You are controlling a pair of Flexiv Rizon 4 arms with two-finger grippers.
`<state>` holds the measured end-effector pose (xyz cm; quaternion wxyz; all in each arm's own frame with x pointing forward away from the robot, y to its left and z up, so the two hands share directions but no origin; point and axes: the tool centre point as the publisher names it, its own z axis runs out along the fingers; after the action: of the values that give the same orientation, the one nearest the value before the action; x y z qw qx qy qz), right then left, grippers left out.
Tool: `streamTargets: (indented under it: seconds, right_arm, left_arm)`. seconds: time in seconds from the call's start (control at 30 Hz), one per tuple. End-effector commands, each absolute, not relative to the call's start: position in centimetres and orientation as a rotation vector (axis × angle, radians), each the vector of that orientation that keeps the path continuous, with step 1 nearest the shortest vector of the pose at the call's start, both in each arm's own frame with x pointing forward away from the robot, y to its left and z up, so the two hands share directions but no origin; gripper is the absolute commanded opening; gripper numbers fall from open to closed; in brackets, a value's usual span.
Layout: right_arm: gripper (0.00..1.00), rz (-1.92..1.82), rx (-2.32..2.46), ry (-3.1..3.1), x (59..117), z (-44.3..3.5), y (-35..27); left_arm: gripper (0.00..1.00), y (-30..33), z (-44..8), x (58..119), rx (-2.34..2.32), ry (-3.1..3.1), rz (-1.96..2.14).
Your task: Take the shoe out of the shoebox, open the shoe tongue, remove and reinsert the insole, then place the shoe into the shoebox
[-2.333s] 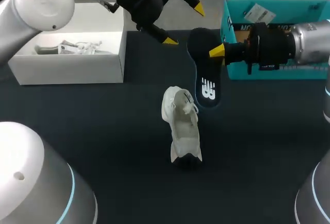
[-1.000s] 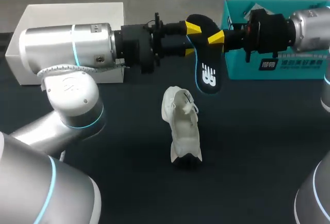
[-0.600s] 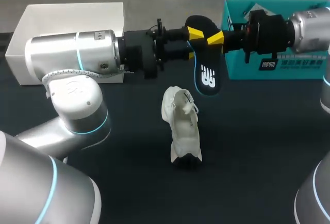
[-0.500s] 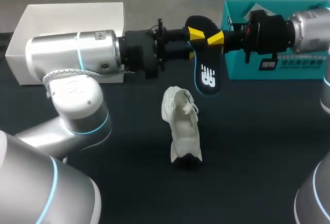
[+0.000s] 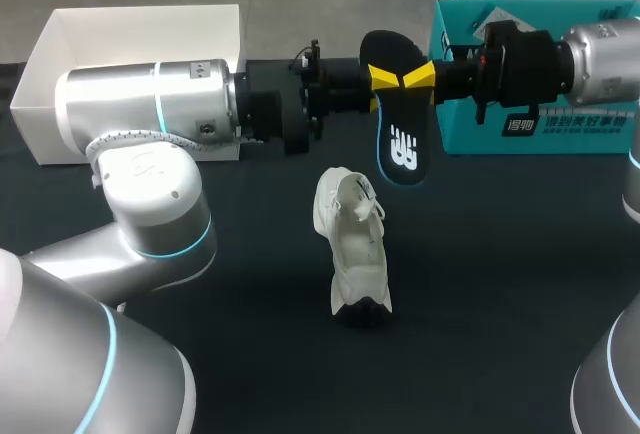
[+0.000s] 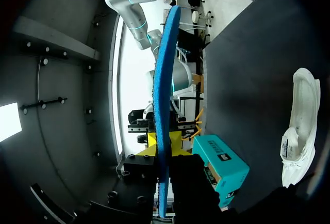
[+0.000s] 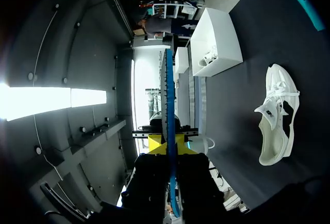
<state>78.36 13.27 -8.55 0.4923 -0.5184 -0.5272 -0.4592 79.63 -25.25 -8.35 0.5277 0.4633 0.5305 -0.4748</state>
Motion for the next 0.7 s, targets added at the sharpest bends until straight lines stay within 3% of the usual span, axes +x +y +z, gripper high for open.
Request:
streamTargets:
  seconds: [0.03, 0.2, 0.23, 0.27, 0.7]
  right_arm:
    - [0.00, -1.120, -1.260, -1.279, 78.2, -8.6, 13.4]
    - [0.04, -1.122, -1.255, -1.282, 78.2, -8.6, 13.4]
    - [0.33, -1.122, -1.255, -1.282, 78.1, -8.6, 13.3]
    - [1.00, -1.122, -1.258, -1.281, 78.1, -8.7, 13.2]
    - [1.00, -1.141, -1.386, -1.345, 75.9, -8.9, 9.0]
  left_arm:
    - [0.00, -25.4, -8.4, 79.8, 1.108, 1.269, -1.133]
    - [0.00, -25.3, -8.8, 79.9, 1.102, 1.296, -1.138]
    - [0.00, -25.3, -8.8, 79.9, 1.101, 1.297, -1.139]
    - [0.00, -25.2, -8.8, 80.0, 1.098, 1.303, -1.141]
    - [0.00, -23.7, -8.9, 79.6, 1.076, 1.383, -1.184]
